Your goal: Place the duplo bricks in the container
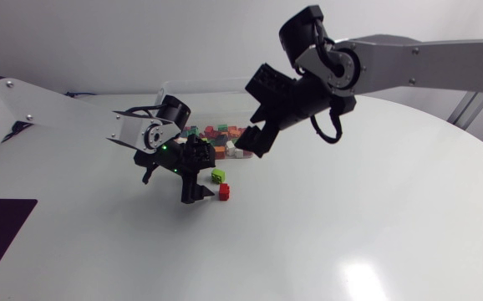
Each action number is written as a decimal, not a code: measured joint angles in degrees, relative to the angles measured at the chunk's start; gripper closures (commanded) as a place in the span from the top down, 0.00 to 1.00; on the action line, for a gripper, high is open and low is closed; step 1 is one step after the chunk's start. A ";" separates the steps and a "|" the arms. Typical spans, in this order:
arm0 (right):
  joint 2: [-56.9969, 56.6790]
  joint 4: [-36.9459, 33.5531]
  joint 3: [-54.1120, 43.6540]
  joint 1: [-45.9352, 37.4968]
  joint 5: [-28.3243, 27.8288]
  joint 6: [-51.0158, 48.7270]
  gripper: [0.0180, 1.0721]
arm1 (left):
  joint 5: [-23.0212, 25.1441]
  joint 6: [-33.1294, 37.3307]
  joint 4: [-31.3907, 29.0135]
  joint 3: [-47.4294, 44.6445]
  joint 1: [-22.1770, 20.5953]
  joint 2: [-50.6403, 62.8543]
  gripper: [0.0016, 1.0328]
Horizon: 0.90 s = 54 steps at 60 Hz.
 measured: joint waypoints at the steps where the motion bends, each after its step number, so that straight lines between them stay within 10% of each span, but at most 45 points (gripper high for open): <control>1: -0.26 -0.02 -0.85 0.07 -0.02 -0.07 0.95 | 0.13 0.15 -0.02 0.50 0.00 0.42 0.96; 29: -4.02 4.48 -17.46 3.87 -1.75 -1.49 0.95 | 2.16 8.13 -13.22 16.09 0.72 9.84 0.88; 54: -4.00 7.04 -19.23 4.66 -1.81 -1.49 0.95 | 2.49 10.64 -22.18 22.75 0.59 12.76 0.49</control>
